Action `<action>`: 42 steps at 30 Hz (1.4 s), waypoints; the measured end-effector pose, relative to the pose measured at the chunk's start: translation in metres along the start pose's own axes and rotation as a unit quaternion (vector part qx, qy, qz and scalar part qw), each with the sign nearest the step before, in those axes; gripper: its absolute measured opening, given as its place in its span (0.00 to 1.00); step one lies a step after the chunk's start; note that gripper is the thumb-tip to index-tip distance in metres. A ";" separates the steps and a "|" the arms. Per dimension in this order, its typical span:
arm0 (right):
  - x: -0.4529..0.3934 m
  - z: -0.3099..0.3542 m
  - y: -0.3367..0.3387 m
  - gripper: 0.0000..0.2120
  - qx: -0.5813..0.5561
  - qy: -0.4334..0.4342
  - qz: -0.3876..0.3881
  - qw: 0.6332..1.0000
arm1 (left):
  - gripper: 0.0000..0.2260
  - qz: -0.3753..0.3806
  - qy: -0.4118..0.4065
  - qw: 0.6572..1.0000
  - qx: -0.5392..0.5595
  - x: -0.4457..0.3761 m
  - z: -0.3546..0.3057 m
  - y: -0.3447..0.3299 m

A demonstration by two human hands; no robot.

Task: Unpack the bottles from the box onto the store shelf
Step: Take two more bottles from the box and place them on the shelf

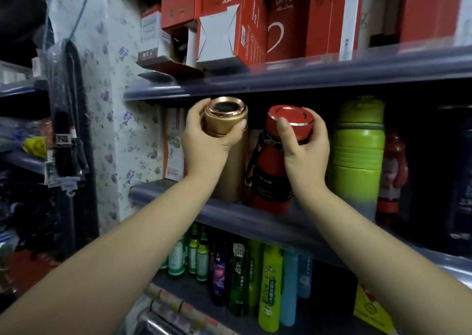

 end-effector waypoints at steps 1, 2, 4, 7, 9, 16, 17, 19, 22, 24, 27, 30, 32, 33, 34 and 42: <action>-0.004 -0.002 -0.001 0.26 0.012 -0.006 0.001 1.000 | 0.30 -0.002 0.005 1.000 -0.005 0.000 0.005 -0.002; -0.008 -0.004 -0.002 0.25 0.029 -0.011 0.001 1.000 | 0.30 -0.004 0.009 1.000 -0.014 0.000 0.009 -0.004; -0.017 -0.007 -0.005 0.26 0.063 -0.020 0.007 0.998 | 0.30 -0.007 0.022 0.999 -0.033 -0.004 0.017 -0.010; -0.031 -0.017 -0.010 0.27 0.095 -0.051 0.013 0.994 | 0.34 0.011 0.045 0.997 -0.066 -0.012 0.026 -0.024; -0.039 -0.026 -0.014 0.26 0.109 -0.075 0.022 0.991 | 0.36 0.021 0.050 0.994 -0.099 -0.016 0.032 -0.035; -0.052 -0.054 -0.025 0.23 0.098 -0.145 0.036 0.984 | 0.35 0.033 0.070 0.986 -0.145 -0.027 0.059 -0.063; -0.052 -0.056 -0.027 0.23 0.103 -0.148 0.040 0.983 | 0.35 0.027 0.077 0.986 -0.145 -0.029 0.064 -0.062; -0.052 -0.057 -0.028 0.24 0.107 -0.145 0.040 0.983 | 0.34 0.012 0.097 0.985 -0.143 -0.035 0.073 -0.058; -0.050 -0.058 -0.026 0.23 0.108 -0.142 0.040 0.983 | 0.34 -0.016 0.141 0.981 -0.131 -0.042 0.086 -0.043; -0.049 -0.059 -0.026 0.23 0.112 -0.141 0.043 0.983 | 0.34 -0.029 0.150 0.981 -0.117 -0.042 0.091 -0.037; -0.048 -0.060 -0.026 0.25 0.117 -0.138 0.036 0.983 | 0.37 -0.009 0.135 0.984 -0.119 -0.037 0.089 -0.044; -0.047 -0.059 -0.026 0.23 0.115 -0.139 0.042 0.983 | 0.38 -0.004 0.136 0.983 -0.122 -0.036 0.088 -0.045; -0.046 -0.057 -0.025 0.22 0.113 -0.137 0.045 0.983 | 0.38 -0.001 0.144 0.983 -0.115 -0.036 0.089 -0.040; -0.046 -0.056 -0.025 0.21 0.116 -0.135 0.047 0.983 | 0.37 0.008 0.143 0.983 -0.117 -0.036 0.091 -0.038; -0.044 -0.054 -0.024 0.20 0.121 -0.130 0.046 0.983 | 0.35 0.022 0.135 0.983 -0.126 -0.035 0.091 -0.038; -0.043 -0.046 -0.022 0.23 0.167 -0.115 0.064 0.977 | 0.37 0.115 0.155 0.964 -0.182 -0.028 0.088 -0.032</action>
Point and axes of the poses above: each hand's wrist, its own x-axis away from the middle knuckle, its own y-axis out of the back of the hand, z = x × y, the point moved 5 cm from there along -x, towards the middle knuckle, and after that the axes turned 5 degrees about x, right-handed, at the moved point
